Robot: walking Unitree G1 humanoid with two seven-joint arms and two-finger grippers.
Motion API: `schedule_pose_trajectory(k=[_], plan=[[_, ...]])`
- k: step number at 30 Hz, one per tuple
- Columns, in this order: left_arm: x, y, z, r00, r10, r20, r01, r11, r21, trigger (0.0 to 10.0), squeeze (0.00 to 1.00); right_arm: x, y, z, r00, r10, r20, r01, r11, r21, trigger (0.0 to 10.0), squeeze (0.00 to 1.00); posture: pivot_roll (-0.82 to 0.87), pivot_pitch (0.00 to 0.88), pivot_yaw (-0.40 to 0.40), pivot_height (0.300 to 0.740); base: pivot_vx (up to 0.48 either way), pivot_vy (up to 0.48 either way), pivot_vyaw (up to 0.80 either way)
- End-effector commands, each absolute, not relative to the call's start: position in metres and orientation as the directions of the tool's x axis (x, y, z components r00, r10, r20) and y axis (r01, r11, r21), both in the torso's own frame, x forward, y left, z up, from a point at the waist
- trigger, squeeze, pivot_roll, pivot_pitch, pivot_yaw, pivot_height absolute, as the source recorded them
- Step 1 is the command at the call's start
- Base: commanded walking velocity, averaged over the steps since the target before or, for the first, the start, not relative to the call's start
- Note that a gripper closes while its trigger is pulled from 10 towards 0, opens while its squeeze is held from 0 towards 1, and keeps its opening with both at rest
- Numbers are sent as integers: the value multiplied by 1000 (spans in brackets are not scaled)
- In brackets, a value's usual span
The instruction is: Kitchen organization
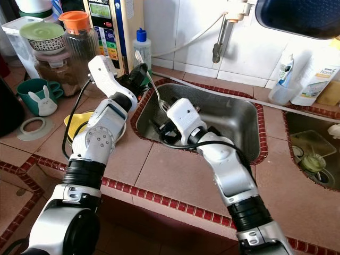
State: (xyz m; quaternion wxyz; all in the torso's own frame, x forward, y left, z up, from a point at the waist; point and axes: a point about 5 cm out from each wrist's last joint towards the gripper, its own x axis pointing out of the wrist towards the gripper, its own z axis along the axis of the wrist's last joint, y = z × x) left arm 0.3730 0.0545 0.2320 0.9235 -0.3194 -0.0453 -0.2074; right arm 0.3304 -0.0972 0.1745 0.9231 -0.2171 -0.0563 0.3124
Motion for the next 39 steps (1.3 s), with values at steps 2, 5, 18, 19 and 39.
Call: schedule_pose_trajectory(k=[2,5,18,19,39], plan=[[356,15,224,884,-419,206,445,621,-645,0,0,335,-95,176,814,581,-22,-524,717,-460,10000,624,93,0,-8,740,0,0,0],[354,14,221,885,-423,195,440,622,-647,0,0,340,-94,176,846,534,3,-471,749,-466,118,620,97,0,-10,740,0,0,0],[350,16,213,905,-393,162,401,664,-631,78,0,348,-98,176,883,470,14,-413,791,-452,0,616,95,0,-11,740,0,0,0],[350,16,213,905,-393,162,401,664,-631,78,0,348,-98,176,883,470,14,-413,791,-452,0,616,95,0,-11,740,0,0,0],[350,17,216,911,-379,164,392,666,-635,627,0,344,-96,155,868,485,-108,-485,782,-392,3922,0,93,0,-13,740,0,0,0]])
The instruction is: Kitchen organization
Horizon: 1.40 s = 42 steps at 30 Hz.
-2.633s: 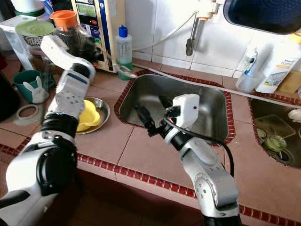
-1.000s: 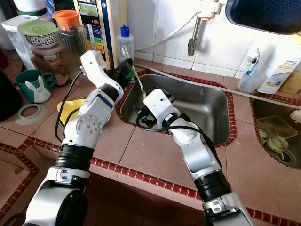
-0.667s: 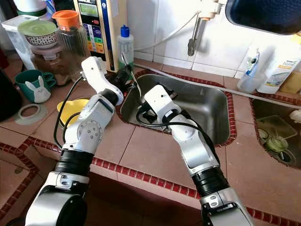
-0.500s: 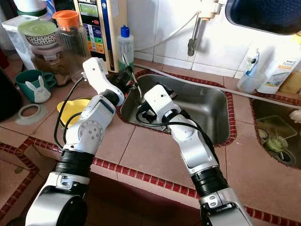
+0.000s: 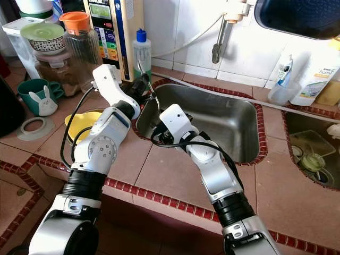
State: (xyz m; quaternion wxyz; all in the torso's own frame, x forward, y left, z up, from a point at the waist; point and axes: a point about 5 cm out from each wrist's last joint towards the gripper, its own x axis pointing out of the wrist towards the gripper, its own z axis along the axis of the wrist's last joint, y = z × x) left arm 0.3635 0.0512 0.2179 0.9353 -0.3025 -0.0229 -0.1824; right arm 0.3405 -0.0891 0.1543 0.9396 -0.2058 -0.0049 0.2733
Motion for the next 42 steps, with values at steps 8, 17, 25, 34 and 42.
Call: schedule_pose_trajectory(k=[8,17,25,34,42], plan=[[351,17,218,911,-377,169,392,662,-639,745,0,346,-100,152,875,468,-121,-478,800,-363,0,0,97,0,-17,740,0,0,0],[349,15,217,908,-383,168,395,655,-644,1020,0,346,-99,151,877,467,-114,-475,807,-352,0,0,97,0,-17,740,0,0,0],[347,12,216,906,-391,161,395,649,-650,1490,0,346,-101,151,882,458,-110,-466,815,-343,0,0,95,0,-19,740,0,0,0],[345,10,213,903,-402,153,400,653,-643,10000,0,347,-102,151,888,448,-106,-456,824,-336,0,0,93,0,-17,740,0,0,0],[345,11,212,902,-404,150,401,660,-635,10000,0,349,-106,155,901,427,-83,-428,839,-336,0,0,93,0,-17,740,0,0,0]])
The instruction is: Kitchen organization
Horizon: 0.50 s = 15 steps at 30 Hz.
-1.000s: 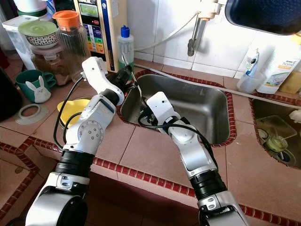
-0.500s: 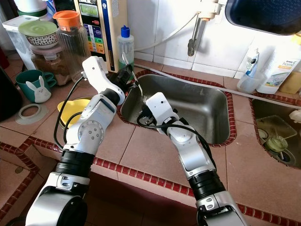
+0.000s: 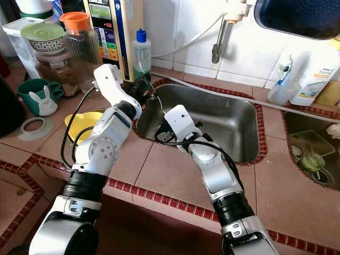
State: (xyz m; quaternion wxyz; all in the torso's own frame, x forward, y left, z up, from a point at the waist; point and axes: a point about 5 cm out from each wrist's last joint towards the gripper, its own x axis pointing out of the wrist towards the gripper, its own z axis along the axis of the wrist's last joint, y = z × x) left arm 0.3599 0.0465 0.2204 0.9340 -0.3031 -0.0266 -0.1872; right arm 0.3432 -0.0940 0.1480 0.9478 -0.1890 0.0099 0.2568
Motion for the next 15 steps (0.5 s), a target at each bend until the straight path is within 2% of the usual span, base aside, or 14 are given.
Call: schedule_pose_trajectory(k=[1,6,7,15], plan=[[345,11,211,903,-404,149,400,662,-633,10000,0,349,-106,155,902,424,-78,-424,841,-335,0,0,94,0,-18,740,0,0,0],[344,12,210,902,-405,147,400,660,-636,10000,0,349,-106,156,905,420,-68,-417,844,-336,0,0,95,0,-17,740,0,0,0],[344,12,210,902,-406,149,402,660,-635,10000,1000,349,-107,156,906,419,-67,-416,845,-336,0,0,95,0,-17,740,0,0,0],[344,14,208,900,-410,146,405,669,-623,10000,1000,350,-107,158,909,414,-49,-405,849,-340,0,0,97,0,-15,740,0,0,0]])
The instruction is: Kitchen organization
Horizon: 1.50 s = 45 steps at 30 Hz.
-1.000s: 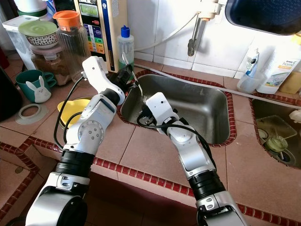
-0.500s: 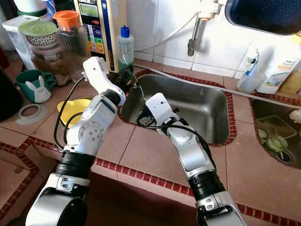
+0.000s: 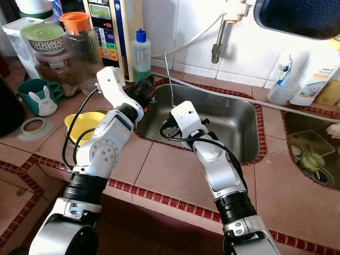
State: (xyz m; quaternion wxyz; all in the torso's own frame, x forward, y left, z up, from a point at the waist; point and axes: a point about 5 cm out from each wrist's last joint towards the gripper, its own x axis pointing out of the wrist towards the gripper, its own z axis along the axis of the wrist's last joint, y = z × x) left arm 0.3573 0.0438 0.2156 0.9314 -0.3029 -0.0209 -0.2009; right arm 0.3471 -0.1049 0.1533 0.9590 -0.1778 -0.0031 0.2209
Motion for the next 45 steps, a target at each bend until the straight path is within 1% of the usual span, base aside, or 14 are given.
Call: schedule_pose_trajectory(k=[1,7,14,17,20,22,23,24,28,38,40,42,44,45], plan=[[344,14,208,900,-410,146,405,669,-623,10000,1000,350,-107,158,909,414,-49,-405,849,-340,0,0,97,0,-15,740,0,0,0],[343,14,206,897,-420,138,411,677,-611,10000,1000,349,-108,156,908,415,-54,-408,849,-337,0,0,100,0,-18,740,0,0,0],[338,26,191,888,-450,98,425,720,-548,10000,1000,354,-116,153,913,400,-85,-405,857,-320,0,0,110,0,-20,740,0,0,0],[328,39,173,885,-461,59,429,762,-485,10000,1000,364,-131,150,916,378,-136,-401,867,-296,0,0,127,0,-23,740,0,0,0],[325,41,169,882,-468,52,438,775,-456,10000,1000,367,-136,149,916,371,-154,-401,866,-297,0,0,132,0,-25,740,0,0,0],[320,43,166,873,-485,50,463,791,-401,10000,1000,371,-144,144,907,371,-200,-416,864,-285,0,0,140,0,-31,740,0,0,0],[320,43,166,873,-485,50,463,791,-401,10000,1000,371,-144,144,907,371,-200,-416,864,-285,0,0,140,0,-31,740,0,0,0],[316,44,164,866,-498,52,481,798,-363,10000,1000,373,-149,138,895,373,-244,-432,861,-268,0,0,147,0,-37,740,0,0,0],[310,46,162,856,-513,54,504,810,-301,10000,1000,376,-158,128,871,367,-328,-447,867,-218,0,0,157,0,-49,740,0,0,0],[308,52,162,866,-497,55,494,832,-253,10000,1000,378,-170,113,824,353,-444,-453,880,-142,0,0,182,0,-55,740,0,0,0],[305,54,160,863,-503,50,500,836,-228,10000,1000,374,-174,104,804,333,-493,-456,877,-151,0,0,191,0,-59,740,0,0,0],[305,54,160,862,-504,49,501,836,-223,10000,1000,374,-175,103,801,329,-499,-456,876,-154,0,0,191,0,-59,740,0,0,0],[305,55,160,865,-500,48,497,840,-218,10000,1000,371,-176,96,789,308,-532,-465,865,-189,0,0,194,0,-60,740,0,0,0],[305,55,160,866,-498,49,495,841,-218,10000,1000,371,-177,94,787,300,-540,-467,861,-202,1569,0,195,0,-60,740,0,0,0]])
